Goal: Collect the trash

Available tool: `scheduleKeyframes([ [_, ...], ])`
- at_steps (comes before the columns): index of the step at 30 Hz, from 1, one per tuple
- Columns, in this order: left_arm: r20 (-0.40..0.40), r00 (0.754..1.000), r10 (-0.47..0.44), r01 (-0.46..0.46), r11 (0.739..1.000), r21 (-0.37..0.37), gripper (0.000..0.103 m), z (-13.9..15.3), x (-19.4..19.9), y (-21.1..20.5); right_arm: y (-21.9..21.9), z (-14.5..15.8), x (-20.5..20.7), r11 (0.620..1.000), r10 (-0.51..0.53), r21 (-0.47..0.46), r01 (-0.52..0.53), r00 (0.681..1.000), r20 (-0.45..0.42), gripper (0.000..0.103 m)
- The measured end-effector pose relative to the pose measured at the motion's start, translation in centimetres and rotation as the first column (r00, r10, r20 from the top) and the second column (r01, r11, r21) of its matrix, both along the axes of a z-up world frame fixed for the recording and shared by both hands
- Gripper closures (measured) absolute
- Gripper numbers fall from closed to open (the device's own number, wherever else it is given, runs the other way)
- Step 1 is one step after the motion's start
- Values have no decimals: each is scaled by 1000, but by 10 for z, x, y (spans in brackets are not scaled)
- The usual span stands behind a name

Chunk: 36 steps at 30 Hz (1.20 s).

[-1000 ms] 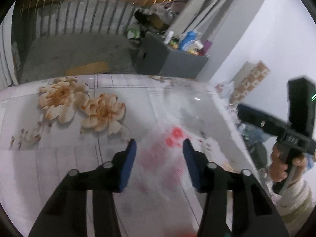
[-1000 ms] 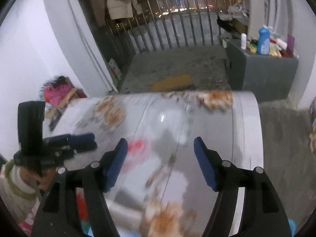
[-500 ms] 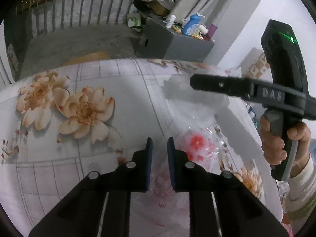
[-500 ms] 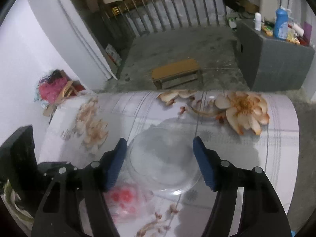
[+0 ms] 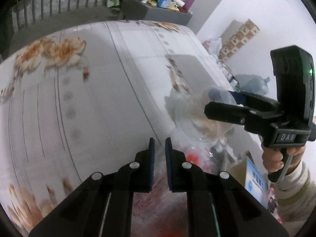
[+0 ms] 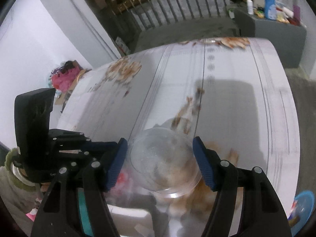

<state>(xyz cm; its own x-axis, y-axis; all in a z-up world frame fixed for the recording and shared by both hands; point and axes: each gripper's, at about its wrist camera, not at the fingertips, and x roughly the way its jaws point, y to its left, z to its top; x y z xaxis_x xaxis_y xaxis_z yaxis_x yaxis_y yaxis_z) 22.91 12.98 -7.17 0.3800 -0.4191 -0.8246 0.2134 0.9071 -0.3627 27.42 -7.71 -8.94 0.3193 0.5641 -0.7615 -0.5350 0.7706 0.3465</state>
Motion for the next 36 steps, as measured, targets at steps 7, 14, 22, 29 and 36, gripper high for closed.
scheduleKeyframes([
  [7, 35, 999, 7, -7, 1000, -9, 92, 6, -37, -6, -20, 3, -23, 998, -63, 18, 63, 998, 6, 37],
  [14, 172, 977, 124, -123, 992, -14, 37, 51, -77, 18, -61, 49, -56, 983, -170, 91, 161, 981, 89, 27],
  [22, 129, 947, 293, -284, 955, -83, 9, 42, -162, 49, -98, 38, -138, 964, -251, 110, 242, 965, 79, 23],
  [29, -28, 921, 390, -386, 898, -210, 6, -2, -193, 64, -115, 20, -162, 925, -349, 165, 341, 937, 17, 19],
  [36, -57, 889, 455, -446, 831, -333, 6, -5, -207, 81, -109, 29, -173, 924, -363, 155, 350, 929, 65, 13],
])
